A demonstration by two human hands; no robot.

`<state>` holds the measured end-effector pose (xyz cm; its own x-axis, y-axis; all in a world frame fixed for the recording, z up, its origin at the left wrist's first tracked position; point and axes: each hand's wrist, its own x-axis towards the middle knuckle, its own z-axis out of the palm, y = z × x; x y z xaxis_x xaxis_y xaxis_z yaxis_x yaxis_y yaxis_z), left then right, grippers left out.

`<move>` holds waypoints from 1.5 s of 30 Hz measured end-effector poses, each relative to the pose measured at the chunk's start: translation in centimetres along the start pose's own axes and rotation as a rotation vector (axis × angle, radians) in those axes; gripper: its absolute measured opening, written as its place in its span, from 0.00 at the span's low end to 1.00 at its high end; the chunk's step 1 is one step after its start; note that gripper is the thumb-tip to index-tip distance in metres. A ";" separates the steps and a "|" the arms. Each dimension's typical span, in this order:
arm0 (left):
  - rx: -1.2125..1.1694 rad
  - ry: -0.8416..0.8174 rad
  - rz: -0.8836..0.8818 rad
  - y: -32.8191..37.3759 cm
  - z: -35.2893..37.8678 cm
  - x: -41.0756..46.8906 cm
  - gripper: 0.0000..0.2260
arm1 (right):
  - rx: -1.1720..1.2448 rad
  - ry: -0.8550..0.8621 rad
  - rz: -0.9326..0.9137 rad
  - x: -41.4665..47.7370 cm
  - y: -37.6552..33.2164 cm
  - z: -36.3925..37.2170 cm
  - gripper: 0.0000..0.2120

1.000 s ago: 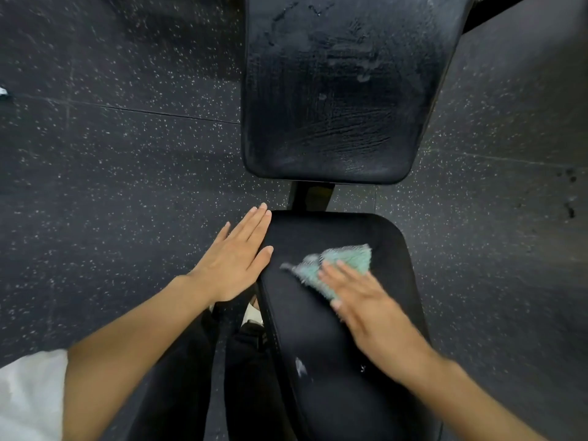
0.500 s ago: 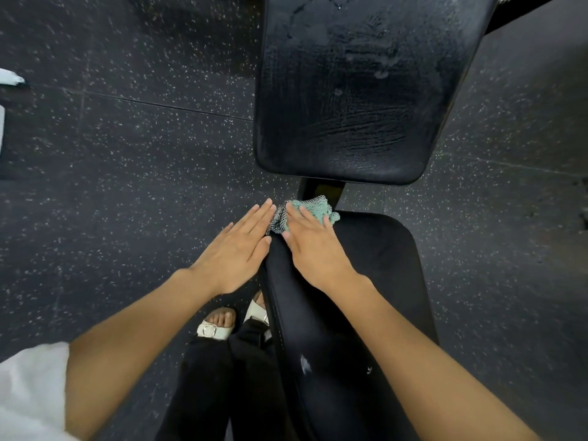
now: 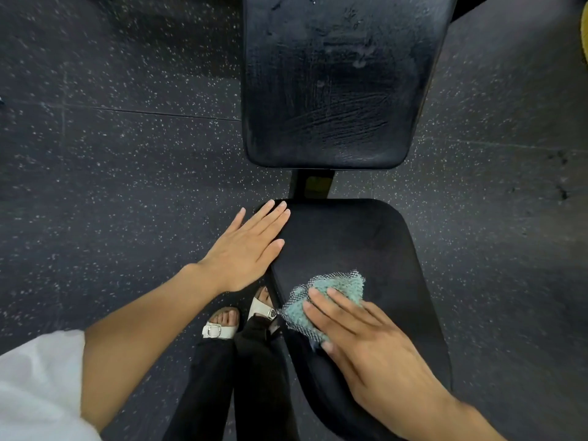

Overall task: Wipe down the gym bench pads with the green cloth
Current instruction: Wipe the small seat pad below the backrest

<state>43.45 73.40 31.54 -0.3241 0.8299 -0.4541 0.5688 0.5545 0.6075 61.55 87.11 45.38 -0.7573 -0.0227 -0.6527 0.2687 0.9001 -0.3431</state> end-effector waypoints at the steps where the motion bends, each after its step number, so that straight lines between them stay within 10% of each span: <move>1: 0.000 -0.007 0.006 -0.1 -0.1 0.0 0.34 | 0.011 -0.003 -0.001 0.7 -0.4 0.0 0.23; 45: 0.043 -0.107 -0.034 -0.4 -1.2 0.4 0.26 | -0.034 0.024 0.115 -1.1 -1.5 0.7 0.25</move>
<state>42.15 73.62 31.92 -0.2626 0.7984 -0.5419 0.5919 0.5768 0.5630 62.41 85.51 46.14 -0.7368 0.0915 -0.6699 0.3345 0.9104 -0.2435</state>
